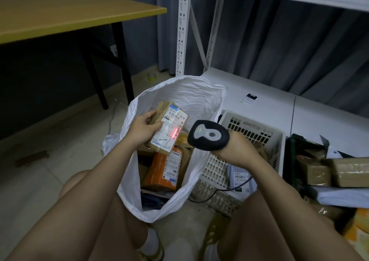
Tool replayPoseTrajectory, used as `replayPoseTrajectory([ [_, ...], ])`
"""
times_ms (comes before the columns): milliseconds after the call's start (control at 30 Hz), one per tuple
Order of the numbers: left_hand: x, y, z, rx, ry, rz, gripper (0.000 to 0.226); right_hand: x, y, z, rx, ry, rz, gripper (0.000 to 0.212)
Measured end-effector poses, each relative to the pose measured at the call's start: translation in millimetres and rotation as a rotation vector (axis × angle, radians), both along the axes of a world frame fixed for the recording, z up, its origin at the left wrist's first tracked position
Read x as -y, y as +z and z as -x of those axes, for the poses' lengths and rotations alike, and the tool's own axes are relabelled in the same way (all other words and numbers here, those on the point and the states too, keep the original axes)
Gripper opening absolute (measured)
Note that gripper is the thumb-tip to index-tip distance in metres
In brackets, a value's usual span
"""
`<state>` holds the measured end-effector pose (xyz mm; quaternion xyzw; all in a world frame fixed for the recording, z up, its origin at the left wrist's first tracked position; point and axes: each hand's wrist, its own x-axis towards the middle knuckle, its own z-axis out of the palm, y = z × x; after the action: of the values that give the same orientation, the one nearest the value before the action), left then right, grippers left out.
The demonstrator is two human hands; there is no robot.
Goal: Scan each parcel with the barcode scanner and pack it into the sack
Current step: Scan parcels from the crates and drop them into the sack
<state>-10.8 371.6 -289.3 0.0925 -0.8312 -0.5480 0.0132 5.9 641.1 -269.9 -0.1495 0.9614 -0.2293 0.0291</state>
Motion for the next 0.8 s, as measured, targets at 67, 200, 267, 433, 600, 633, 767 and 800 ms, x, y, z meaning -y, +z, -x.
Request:
replayPoseTrajectory([
  [67, -1, -2, 1, -0.008, -0.002, 0.006, 0.058, -1, -2, 2, 0.017, 0.007, 0.027, 0.017],
  [200, -4, -13, 12, -0.048, 0.056, 0.064, 0.049, -3, -12, 9, 0.072, -0.071, 0.235, 0.014],
  [267, -6, -22, 22, -0.033, 0.084, 0.075, 0.034, -2, -19, 14, 0.091, -0.169, 0.400, 0.013],
  [433, -17, -38, 59, -0.041, 0.096, 0.223, 0.007, -3, -32, 23, 0.140, -0.325, 0.678, 0.011],
  [600, -49, -37, 76, 0.117, -0.118, 0.501, 0.055, -19, -28, 38, 0.185, -0.480, 0.969, 0.008],
  [633, -59, -34, 76, 0.079, -0.146, 0.429, 0.054, -24, -29, 42, 0.177, -0.486, 0.989, 0.010],
  [767, -112, -19, 68, -0.084, -0.276, 0.112, 0.035, -44, -37, 59, 0.298, -0.503, 1.155, 0.017],
  [800, -128, -16, 69, -0.113, -0.321, 0.089, 0.032, -48, -39, 64, 0.324, -0.509, 1.228, 0.015],
])
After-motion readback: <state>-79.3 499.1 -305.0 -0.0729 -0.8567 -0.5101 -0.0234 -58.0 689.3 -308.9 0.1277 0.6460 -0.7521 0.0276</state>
